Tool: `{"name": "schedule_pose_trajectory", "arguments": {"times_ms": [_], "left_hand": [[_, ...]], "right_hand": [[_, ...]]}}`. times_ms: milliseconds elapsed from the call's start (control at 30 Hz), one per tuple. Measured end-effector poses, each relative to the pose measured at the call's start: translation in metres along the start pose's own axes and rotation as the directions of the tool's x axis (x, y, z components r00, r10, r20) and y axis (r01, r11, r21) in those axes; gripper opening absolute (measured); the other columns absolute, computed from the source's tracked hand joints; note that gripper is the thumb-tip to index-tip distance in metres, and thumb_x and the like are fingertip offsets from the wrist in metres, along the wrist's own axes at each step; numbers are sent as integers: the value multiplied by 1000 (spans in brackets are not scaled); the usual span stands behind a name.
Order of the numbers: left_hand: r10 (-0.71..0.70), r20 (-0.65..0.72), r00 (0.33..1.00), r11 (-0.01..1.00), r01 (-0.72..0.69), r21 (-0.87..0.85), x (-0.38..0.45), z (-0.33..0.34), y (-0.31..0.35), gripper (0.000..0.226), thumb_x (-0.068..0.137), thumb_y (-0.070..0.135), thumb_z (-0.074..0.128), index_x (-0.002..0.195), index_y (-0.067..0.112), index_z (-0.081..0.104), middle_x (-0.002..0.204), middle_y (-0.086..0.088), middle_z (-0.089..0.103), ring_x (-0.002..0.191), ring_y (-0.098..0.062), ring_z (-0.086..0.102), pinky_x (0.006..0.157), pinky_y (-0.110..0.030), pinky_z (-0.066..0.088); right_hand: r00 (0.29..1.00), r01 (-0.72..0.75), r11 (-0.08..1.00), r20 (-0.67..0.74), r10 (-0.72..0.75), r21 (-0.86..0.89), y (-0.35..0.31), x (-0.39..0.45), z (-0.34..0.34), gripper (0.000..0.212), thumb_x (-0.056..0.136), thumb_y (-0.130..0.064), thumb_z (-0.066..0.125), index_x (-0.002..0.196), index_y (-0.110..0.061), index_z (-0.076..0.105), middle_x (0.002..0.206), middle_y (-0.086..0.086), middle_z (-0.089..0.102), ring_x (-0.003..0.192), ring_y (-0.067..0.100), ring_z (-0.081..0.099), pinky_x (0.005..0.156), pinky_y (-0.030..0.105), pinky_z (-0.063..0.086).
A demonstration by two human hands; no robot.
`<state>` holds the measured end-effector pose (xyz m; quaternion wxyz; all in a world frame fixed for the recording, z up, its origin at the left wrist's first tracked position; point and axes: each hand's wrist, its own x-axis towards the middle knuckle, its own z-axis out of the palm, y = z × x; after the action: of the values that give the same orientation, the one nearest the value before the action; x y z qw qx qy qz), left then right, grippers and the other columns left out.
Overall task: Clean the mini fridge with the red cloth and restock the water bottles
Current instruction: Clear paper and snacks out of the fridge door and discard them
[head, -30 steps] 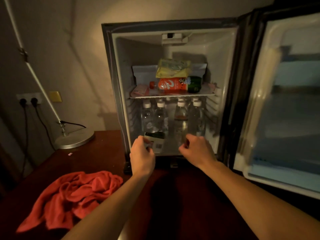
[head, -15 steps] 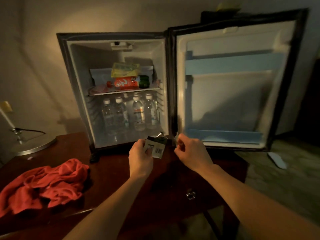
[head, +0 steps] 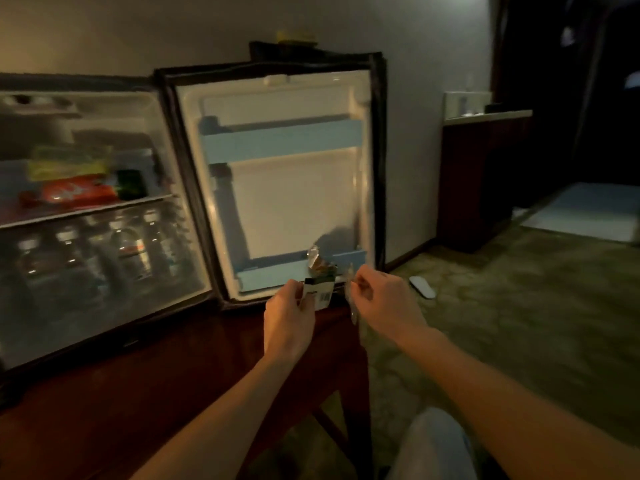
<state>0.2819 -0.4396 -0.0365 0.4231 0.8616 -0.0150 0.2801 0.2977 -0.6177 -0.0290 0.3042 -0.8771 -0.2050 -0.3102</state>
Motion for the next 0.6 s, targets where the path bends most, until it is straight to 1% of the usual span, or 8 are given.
{"name": "schedule_pose_trajectory", "arguments": {"times_ms": [67,133,233,267,333,400,500,600], "left_hand": [[33,48,998,999,-33,1,1,27,14,11,93,14,61,89,24,58,81,17,57,75,3,53,61,-16,38],[45,96,994,999,-46,5,1,56,25,8,92,16,62,88,22,60,77,17,57,71,3,52,62,-21,39],[61,180,982,998,-61,-2,-3,103,39,14,91,18,64,81,26,58,74,13,60,71,1,55,61,-23,45],[64,213,975,998,-63,-10,-6,119,43,17,91,18,65,80,29,58,75,13,60,72,1,56,62,-22,46],[62,287,956,998,-57,-26,-15,152,48,17,91,20,67,82,31,58,79,15,61,75,0,58,67,-25,51],[57,359,931,998,-43,-46,-27,184,51,14,90,20,68,86,32,60,82,16,63,78,-1,60,73,-33,57],[82,459,884,996,-52,-78,-48,228,53,18,90,18,68,86,35,60,84,17,63,79,1,60,74,-29,57],[91,546,833,994,-44,-100,-64,268,54,19,91,18,66,87,36,60,85,17,64,78,2,62,72,-25,57]], "right_hand": [[998,-58,997,-22,57,-42,23,-8,-16,10,94,-25,57,86,-19,54,68,-8,55,60,5,51,57,23,47],[993,-110,990,-54,105,-93,47,-19,-32,8,92,-24,60,87,-20,56,67,-11,52,59,3,49,57,18,44],[982,-182,977,-70,176,-107,86,-37,-51,6,90,-22,62,87,-21,56,65,-9,54,60,6,54,58,28,51],[974,-222,967,-71,215,-120,99,-44,-57,5,91,-22,61,88,-21,57,67,-9,55,60,6,54,59,27,52],[953,-302,943,-65,295,-143,125,-61,-68,3,93,-22,59,91,-20,58,73,-9,58,61,4,55,60,18,48],[933,-360,918,-69,353,-167,148,-81,-77,2,94,-23,58,93,-21,58,75,-9,59,63,1,55,61,13,43],[901,-434,880,-79,427,-193,185,-112,-83,4,92,-24,59,89,-22,60,76,-9,62,67,2,58,65,20,51],[858,-511,829,-76,508,-226,219,-141,-87,8,92,-26,59,89,-19,63,77,-7,63,68,6,59,66,24,52]]}}
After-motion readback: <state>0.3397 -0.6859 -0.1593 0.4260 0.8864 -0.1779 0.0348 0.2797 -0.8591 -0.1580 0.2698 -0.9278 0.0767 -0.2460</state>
